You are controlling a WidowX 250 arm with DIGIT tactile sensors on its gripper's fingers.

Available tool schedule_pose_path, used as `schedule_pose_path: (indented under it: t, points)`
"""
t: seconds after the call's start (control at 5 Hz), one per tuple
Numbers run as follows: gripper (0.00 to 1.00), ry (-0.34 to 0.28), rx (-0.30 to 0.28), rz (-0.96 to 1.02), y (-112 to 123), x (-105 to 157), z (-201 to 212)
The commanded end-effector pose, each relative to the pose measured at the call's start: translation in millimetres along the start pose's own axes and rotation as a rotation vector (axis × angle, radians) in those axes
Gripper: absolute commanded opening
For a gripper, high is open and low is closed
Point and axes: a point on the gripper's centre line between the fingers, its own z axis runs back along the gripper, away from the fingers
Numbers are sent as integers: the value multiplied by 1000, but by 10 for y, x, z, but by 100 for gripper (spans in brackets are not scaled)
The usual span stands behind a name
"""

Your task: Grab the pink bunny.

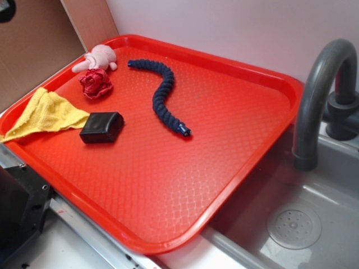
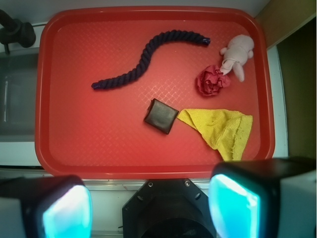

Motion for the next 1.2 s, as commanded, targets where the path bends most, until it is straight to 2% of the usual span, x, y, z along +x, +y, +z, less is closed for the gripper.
schedule_pose_path:
  t: [0.0, 0.2, 0.4, 0.6, 0.8, 1.0]
  points:
    - [100, 0, 0, 0, 0, 0, 0]
    - [100, -128, 0, 244, 165, 244, -114]
    - [100, -151, 37, 340, 373, 462, -249]
    - [100, -177, 87, 354, 559, 679, -435]
    - [100, -226, 206, 373, 868, 922, -716]
    - [100, -249, 253, 418, 1182, 1118, -936]
